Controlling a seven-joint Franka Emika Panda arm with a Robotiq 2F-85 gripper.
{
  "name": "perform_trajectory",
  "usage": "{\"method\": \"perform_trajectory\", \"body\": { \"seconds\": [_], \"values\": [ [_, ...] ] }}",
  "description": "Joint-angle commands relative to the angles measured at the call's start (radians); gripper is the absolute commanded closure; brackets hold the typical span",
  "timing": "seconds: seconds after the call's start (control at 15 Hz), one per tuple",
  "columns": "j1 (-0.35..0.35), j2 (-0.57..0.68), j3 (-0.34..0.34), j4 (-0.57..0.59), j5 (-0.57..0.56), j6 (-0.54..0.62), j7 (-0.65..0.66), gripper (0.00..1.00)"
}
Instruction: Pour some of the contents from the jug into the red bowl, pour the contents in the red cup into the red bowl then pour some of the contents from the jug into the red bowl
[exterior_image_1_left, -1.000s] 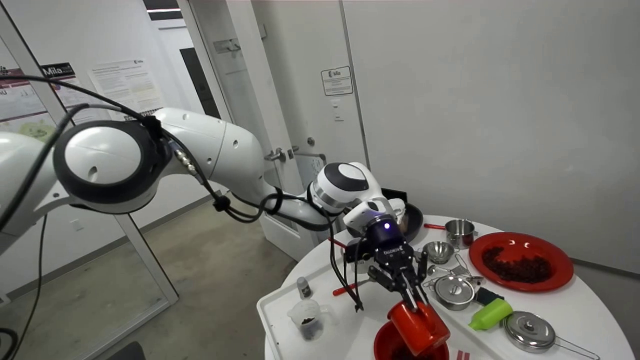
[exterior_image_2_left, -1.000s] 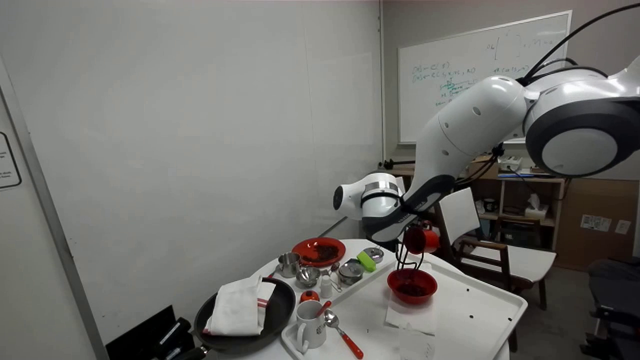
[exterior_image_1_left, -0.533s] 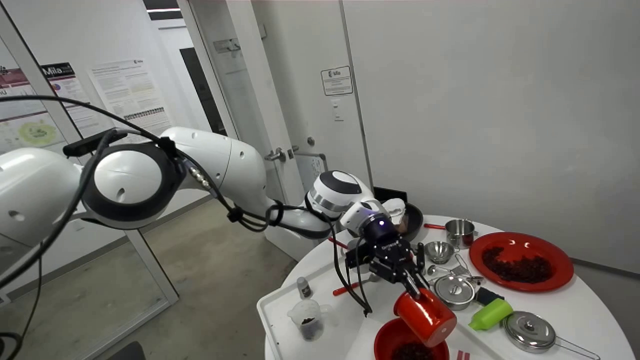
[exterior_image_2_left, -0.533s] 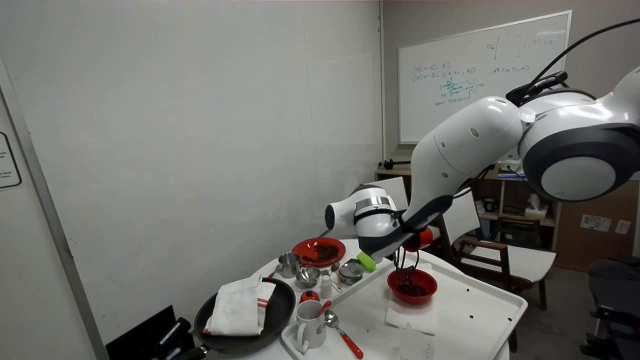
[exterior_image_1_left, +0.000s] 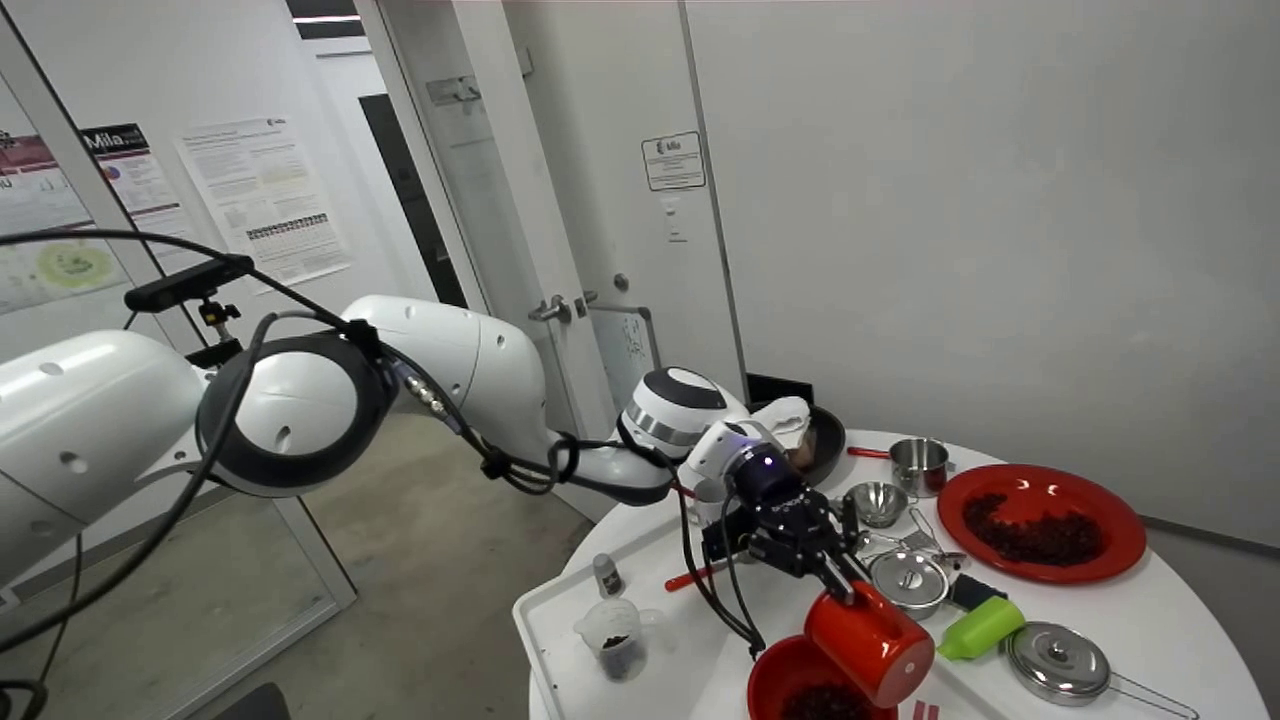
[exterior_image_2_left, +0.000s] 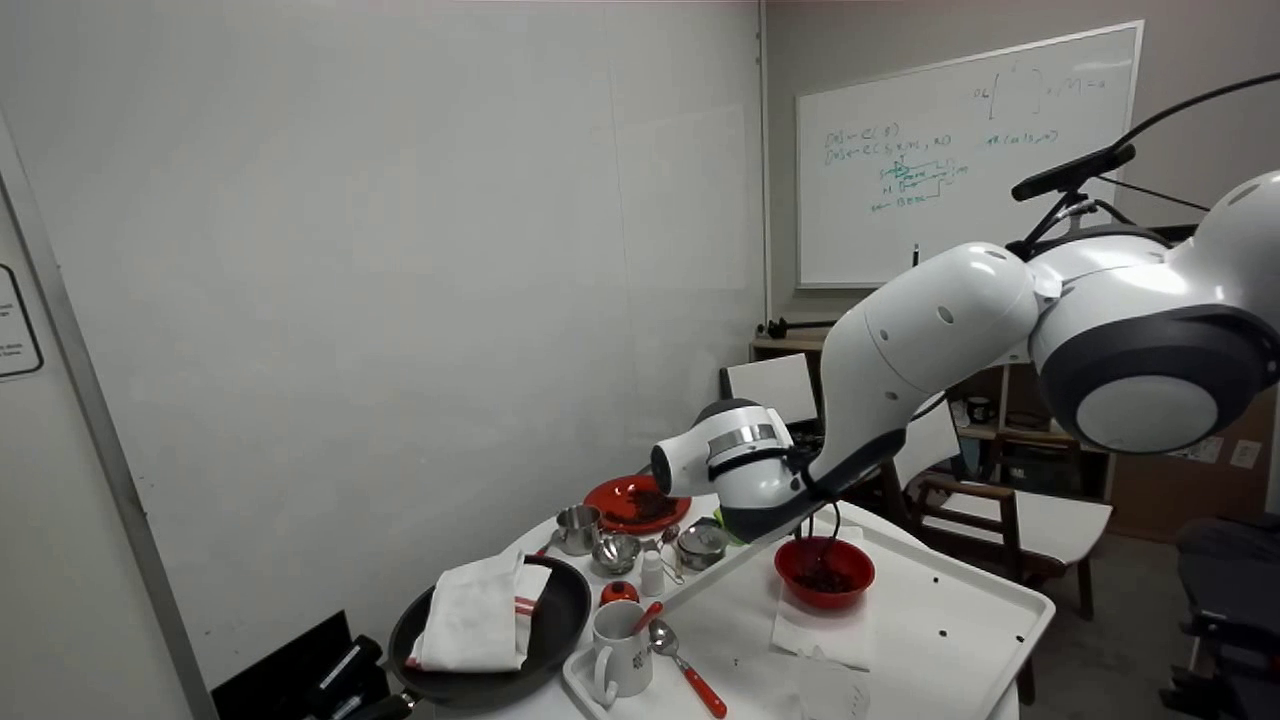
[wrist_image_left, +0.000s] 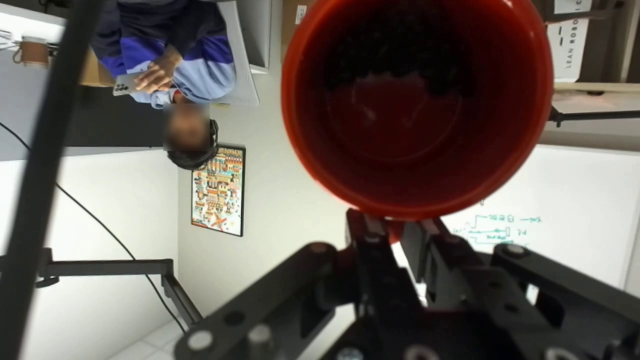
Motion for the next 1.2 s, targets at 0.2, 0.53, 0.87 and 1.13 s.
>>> {"method": "perform_trajectory", "body": {
  "seconds": [0.2,0.53,0.87,1.13],
  "values": [
    [-0.024,0.105,0.007,0.159,-0.088,-0.096,0.001,0.93],
    [-0.009,0.13,-0.039,0.19,-0.064,-0.111,-0.006,0.93],
    [-0.008,0.143,-0.055,0.218,-0.065,-0.15,-0.006,0.93],
    [-0.02,0.11,0.007,0.182,-0.147,-0.195,0.01,0.93]
  ]
}}
